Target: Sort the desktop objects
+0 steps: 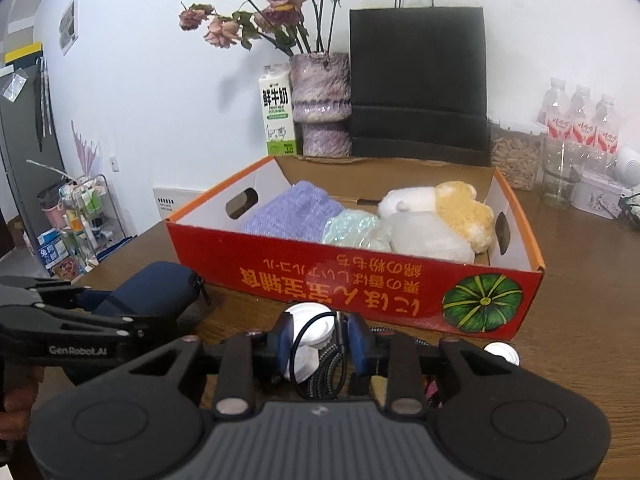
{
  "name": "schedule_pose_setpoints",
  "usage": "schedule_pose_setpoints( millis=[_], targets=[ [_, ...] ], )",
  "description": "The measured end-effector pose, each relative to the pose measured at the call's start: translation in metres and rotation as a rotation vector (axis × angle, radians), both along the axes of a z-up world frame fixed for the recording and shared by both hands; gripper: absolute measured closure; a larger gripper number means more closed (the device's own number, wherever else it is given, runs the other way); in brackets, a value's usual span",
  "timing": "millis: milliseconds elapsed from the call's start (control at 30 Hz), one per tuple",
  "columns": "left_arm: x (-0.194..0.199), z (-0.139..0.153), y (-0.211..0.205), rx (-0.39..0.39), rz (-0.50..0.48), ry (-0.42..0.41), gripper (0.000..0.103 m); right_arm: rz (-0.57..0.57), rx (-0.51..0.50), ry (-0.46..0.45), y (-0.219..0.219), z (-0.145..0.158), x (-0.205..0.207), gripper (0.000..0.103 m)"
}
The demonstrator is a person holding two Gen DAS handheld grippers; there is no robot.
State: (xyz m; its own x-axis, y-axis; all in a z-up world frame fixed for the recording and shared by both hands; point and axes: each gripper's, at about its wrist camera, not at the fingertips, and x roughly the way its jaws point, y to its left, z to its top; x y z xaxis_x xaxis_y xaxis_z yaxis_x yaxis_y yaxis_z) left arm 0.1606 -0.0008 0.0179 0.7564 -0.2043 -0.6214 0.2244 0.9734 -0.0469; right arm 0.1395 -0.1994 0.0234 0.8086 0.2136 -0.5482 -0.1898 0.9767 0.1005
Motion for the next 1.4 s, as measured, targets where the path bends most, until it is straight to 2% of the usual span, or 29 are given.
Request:
schedule_pose_setpoints(
  millis=[200,433,467,500,567,767,867,967,1067,1233,1267,1400],
  targets=[
    [-0.010,0.018,-0.003,-0.014,-0.009,-0.053,0.039,-0.001,0.002,-0.031,-0.001,0.009,-0.008,0.080],
    [-0.015,0.028,-0.008,-0.018,-0.020,-0.082,0.038,0.013,-0.011,-0.033,-0.001,0.012,-0.013,0.079],
    [-0.015,0.027,-0.009,-0.017,-0.019,-0.079,0.038,0.026,-0.020,-0.016,0.000,0.009,-0.012,0.069],
    [-0.015,0.025,-0.009,-0.015,-0.017,-0.073,0.038,0.030,-0.024,0.000,0.001,0.005,-0.010,0.049],
    [-0.015,0.021,-0.007,-0.013,-0.011,-0.059,0.039,0.035,-0.048,0.018,0.004,-0.004,-0.007,0.028],
    [-0.013,0.011,0.002,-0.011,0.004,-0.032,0.039,0.046,-0.081,0.084,0.006,-0.028,0.009,0.024],
    [-0.012,0.009,0.004,-0.015,0.006,-0.026,0.039,0.034,-0.058,0.083,0.000,-0.030,0.014,0.024],
    [-0.010,0.008,0.005,-0.021,0.007,-0.021,0.039,0.019,0.009,0.092,-0.008,-0.028,0.020,0.026],
    [-0.010,0.006,0.005,-0.022,0.006,-0.015,0.039,0.032,-0.022,0.097,-0.004,-0.029,0.022,0.029],
    [-0.009,0.004,0.006,-0.022,0.009,-0.010,0.039,0.072,-0.042,0.090,0.001,-0.026,0.019,0.048],
    [-0.010,0.004,0.006,-0.022,0.010,-0.010,0.039,0.083,-0.036,0.091,0.001,-0.025,0.018,0.058],
    [-0.010,0.005,0.007,-0.022,0.014,-0.010,0.038,0.102,-0.049,0.082,0.005,-0.022,0.013,0.070]
  ],
)
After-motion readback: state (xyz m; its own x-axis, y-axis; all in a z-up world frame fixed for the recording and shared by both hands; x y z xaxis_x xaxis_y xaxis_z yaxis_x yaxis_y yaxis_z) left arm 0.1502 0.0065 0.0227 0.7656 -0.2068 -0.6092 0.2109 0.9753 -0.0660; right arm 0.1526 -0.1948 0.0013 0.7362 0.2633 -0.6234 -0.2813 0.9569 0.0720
